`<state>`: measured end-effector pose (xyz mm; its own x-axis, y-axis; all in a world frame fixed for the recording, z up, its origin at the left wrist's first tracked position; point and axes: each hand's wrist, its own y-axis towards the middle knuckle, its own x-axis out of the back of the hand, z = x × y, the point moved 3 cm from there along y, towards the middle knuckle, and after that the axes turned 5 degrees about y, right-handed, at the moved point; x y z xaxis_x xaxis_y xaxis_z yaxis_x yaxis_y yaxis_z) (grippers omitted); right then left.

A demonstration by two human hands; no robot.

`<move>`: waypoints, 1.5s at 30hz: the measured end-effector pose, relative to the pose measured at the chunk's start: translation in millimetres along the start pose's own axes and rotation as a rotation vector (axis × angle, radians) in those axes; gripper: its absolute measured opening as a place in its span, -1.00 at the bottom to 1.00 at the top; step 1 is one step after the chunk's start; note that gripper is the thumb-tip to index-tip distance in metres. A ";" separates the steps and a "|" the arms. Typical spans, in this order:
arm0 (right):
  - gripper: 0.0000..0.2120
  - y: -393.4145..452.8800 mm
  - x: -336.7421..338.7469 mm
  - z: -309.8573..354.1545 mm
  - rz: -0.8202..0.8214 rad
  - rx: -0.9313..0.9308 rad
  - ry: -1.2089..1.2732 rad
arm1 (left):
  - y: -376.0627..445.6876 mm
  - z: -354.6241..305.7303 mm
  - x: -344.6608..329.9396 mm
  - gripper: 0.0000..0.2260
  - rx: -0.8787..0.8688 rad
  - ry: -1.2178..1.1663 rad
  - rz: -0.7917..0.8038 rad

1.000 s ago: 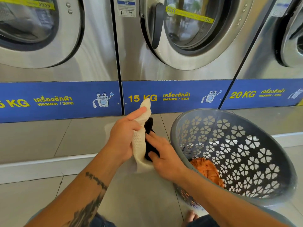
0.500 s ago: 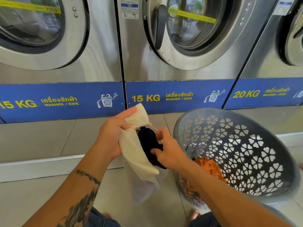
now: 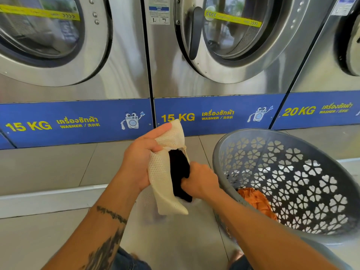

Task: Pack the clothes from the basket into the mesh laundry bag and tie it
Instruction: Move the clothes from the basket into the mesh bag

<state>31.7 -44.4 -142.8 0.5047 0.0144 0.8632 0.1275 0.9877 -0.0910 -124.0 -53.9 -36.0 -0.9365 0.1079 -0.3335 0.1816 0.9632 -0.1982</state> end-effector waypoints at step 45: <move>-0.51 -29.5 54.1 -21.2 0.110 0.300 0.085 | 24.6 58.1 7.5 -0.49 0.066 0.535 -0.120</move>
<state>73.4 -76.1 -103.9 0.5728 0.1226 0.8104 -0.1822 0.9831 -0.0199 -109.1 -43.8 -96.9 -0.9704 0.1255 0.2065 0.0669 0.9607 -0.2696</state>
